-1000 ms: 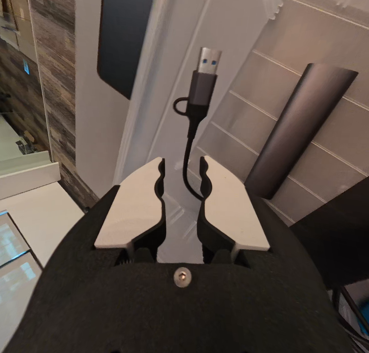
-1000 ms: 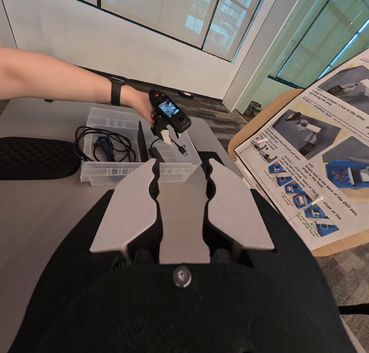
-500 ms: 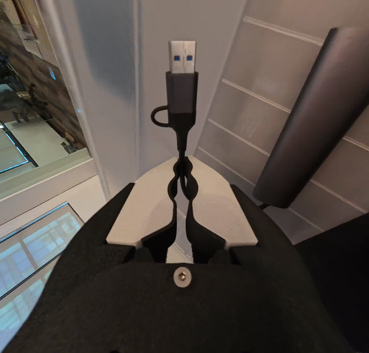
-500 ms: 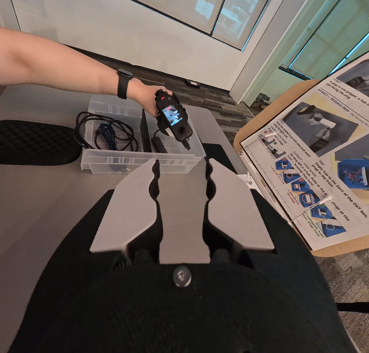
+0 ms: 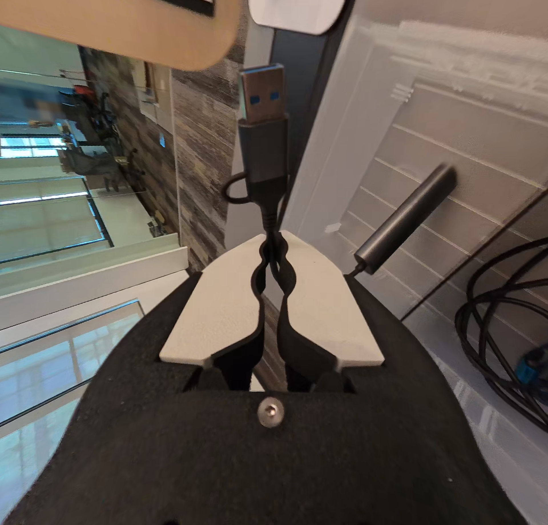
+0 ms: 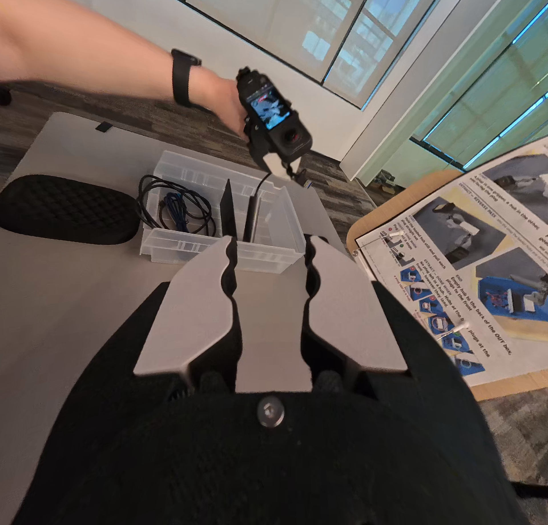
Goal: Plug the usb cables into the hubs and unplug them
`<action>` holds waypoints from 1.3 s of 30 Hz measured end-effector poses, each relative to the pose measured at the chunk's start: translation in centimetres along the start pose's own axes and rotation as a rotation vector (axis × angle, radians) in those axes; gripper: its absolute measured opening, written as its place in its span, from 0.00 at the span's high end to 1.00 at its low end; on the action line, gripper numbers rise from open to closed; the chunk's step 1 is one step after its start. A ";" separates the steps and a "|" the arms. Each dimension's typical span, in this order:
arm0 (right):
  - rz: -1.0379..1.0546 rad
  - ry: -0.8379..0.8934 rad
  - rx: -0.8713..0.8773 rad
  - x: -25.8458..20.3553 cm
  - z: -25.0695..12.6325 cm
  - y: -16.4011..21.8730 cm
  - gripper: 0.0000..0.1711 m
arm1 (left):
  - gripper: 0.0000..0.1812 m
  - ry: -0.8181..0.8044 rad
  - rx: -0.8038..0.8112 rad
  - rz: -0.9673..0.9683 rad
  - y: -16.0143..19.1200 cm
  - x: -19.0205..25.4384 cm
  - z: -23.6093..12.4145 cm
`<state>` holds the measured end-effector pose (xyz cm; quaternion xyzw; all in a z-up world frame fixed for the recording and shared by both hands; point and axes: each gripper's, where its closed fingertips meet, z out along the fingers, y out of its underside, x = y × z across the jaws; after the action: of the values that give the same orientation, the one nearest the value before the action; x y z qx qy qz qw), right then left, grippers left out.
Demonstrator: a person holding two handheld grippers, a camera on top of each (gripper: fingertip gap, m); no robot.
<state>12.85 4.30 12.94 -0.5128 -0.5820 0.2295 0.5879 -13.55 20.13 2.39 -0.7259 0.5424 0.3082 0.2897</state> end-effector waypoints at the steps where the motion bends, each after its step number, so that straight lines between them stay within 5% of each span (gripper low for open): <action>1: -0.011 -0.003 0.003 -0.2 -0.1 -0.2 0.74 | 0.99 -0.020 0.003 0.005 -0.4 -0.8 -1.3; 10: -0.002 -0.072 0.057 -2.1 1.3 -1.1 0.74 | 0.99 -0.159 -0.008 0.080 -5.3 -6.4 -13.3; 16: 0.199 0.000 0.346 -0.2 1.4 -4.4 0.74 | 0.99 -0.086 0.149 0.073 -12.0 -4.8 -17.9; 23: 0.442 0.098 0.432 3.5 -0.2 -3.7 0.74 | 0.99 -0.005 0.283 0.116 -19.1 1.0 -19.2; 30: 0.505 0.072 0.426 4.1 -0.1 -2.9 0.75 | 0.99 0.032 0.293 0.153 -21.8 3.6 -17.9; 39: 0.471 -0.041 0.079 2.6 3.2 3.0 0.74 | 0.99 -0.026 0.336 0.098 -22.0 -0.3 -20.3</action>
<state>11.47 8.76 10.84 -0.6062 -0.4486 0.3932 0.5260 10.34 10.39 17.54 -0.6357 0.6173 0.2363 0.3988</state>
